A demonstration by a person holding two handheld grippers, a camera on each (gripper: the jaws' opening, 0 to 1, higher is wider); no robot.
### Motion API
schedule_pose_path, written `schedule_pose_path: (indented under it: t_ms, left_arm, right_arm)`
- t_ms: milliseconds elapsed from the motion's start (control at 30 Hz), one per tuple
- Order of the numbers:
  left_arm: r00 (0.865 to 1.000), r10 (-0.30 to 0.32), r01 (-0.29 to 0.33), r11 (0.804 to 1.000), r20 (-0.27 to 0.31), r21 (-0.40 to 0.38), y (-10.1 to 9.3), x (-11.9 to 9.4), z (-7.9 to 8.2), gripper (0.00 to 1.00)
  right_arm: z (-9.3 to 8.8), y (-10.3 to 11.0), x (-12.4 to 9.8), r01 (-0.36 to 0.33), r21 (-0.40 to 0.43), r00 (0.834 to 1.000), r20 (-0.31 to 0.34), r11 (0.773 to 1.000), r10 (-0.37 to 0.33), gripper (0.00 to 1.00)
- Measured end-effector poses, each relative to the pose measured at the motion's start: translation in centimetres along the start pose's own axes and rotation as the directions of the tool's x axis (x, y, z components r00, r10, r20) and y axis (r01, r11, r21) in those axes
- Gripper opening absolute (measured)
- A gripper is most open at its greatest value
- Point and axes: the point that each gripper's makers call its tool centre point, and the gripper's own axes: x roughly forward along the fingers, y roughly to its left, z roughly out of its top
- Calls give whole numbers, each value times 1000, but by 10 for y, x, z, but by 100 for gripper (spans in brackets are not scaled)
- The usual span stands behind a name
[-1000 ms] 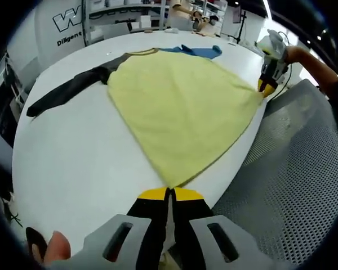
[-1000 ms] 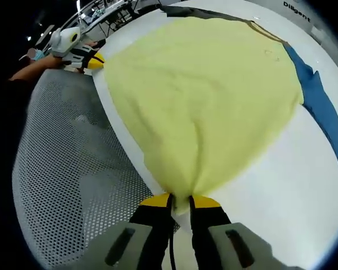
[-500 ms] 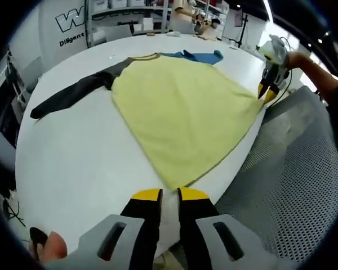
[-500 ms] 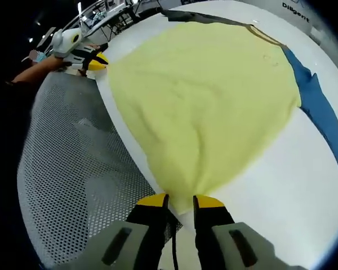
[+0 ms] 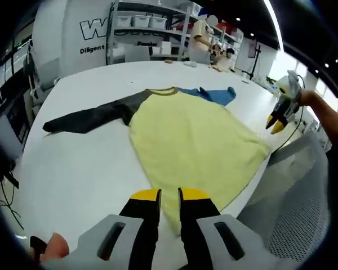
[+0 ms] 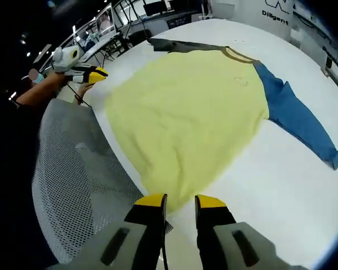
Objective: Fold the garment on the visible template until the final outline fits inside the template.
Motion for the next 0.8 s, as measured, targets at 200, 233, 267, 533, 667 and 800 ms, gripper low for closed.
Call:
schedule_pose_path:
  t_ms: [200,233,267,533,667,800]
  left_arm:
    - [999,-28,28,999,-22,17,-11,12,-4,8]
    - [999,-30,31,999,-24,16,-12,13,-4,8]
    - [999,-43,44,999,-28,21,-17,17,-6,8]
    - [989,-86,94,993,-117,66,-32,33,-33,4]
    - [986,-86,95,994,-142,58,-29,32,-41,4]
    - [987,-80,88,995,-140,55,-25,30,-39,4]
  right_arm:
    - [-2,2,10,7,-27,1000,-5,1000,-8,6]
    - [-3,3,13,1,-29,1000,-7,1000,-1,4]
    - [-2,6,19,-16,-29,1000,-7,999,15,3]
    - [-18,22,59,-62,-77,993,-108,995,53,2]
    - [-25,14,57,-31,-65,990,-140,997,22,1]
    - [-8,13,50,-22,-65,998,-58,998,18,3]
